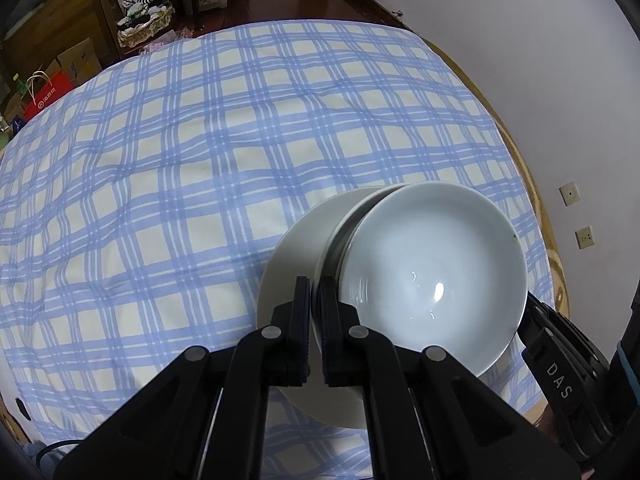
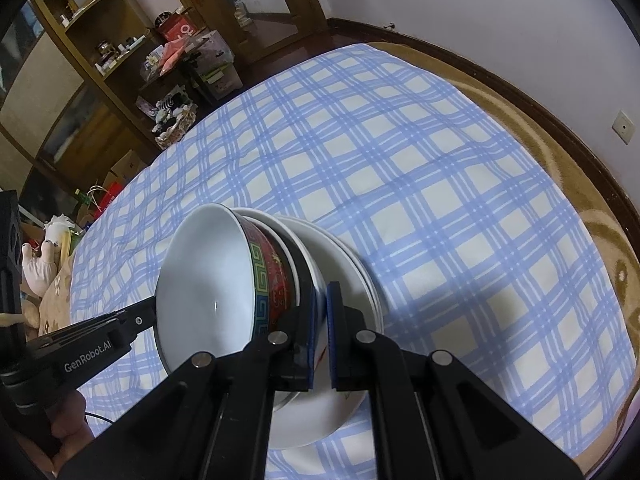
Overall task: Organize plates and bowls
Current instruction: 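Lower the nested bowl stack onto the cherry plate stack with both grippers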
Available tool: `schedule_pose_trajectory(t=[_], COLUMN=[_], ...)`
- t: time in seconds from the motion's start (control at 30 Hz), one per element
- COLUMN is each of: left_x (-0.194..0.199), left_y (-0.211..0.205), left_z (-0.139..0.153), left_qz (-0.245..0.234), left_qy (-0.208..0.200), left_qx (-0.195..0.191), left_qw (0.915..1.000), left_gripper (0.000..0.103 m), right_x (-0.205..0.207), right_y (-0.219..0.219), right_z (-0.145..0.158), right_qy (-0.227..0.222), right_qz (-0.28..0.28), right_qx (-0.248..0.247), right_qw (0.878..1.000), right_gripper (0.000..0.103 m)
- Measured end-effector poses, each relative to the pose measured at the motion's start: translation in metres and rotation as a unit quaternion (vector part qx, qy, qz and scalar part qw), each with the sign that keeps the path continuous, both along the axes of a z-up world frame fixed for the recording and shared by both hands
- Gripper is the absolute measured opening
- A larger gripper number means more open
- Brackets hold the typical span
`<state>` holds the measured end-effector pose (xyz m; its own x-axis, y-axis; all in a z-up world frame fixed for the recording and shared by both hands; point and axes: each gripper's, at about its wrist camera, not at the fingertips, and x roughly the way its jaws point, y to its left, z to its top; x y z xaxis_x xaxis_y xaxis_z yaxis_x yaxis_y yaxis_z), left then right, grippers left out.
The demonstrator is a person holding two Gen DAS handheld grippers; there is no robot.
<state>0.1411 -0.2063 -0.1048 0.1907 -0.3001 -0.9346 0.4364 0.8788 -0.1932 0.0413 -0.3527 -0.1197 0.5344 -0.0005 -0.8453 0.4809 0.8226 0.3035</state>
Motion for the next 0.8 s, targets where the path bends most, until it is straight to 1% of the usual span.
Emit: schedule_pose_trajectory(t=[0.1,0.33,0.47,0.53,0.63,0.8], left_x=[0.0,-0.003,-0.006,-0.007,-0.006,-0.006], left_y=[-0.001,0.001,0.003,0.004,0.006,0.009], left_z=[0.0,0.0,0.001,0.002,0.002,0.003], left_qz=[-0.001,-0.005,-0.008,-0.004,0.001,-0.006], left_qy=[-0.002,-0.005,-0.006,-0.006,-0.001,0.007], left_qx=[0.003,0.016,0.018,0.02,0.015,0.013], left_qw=[1.0,0.9999,0.9998,0.9998,0.9999,0.9999], left_gripper=[0.004,0.014,0.015,0.018,0.019,0.022], right_x=[0.001,0.0,-0.003,-0.003,-0.004,-0.005], right_y=[-0.002,-0.005,-0.004,-0.004,-0.004,-0.004], right_z=[-0.001,-0.001,-0.002,-0.002,-0.003,-0.004], right_qy=[0.0,0.006,0.008,0.006,0.007,0.007], right_qz=[0.003,0.012,0.011,0.011,0.011,0.012], right_qx=[0.002,0.01,0.015,0.011,0.009,0.018], right_qw=[1.0,1.0,1.0,1.0,1.0,1.0], right_gripper=[0.007,0.007,0.007,0.007,0.007,0.007])
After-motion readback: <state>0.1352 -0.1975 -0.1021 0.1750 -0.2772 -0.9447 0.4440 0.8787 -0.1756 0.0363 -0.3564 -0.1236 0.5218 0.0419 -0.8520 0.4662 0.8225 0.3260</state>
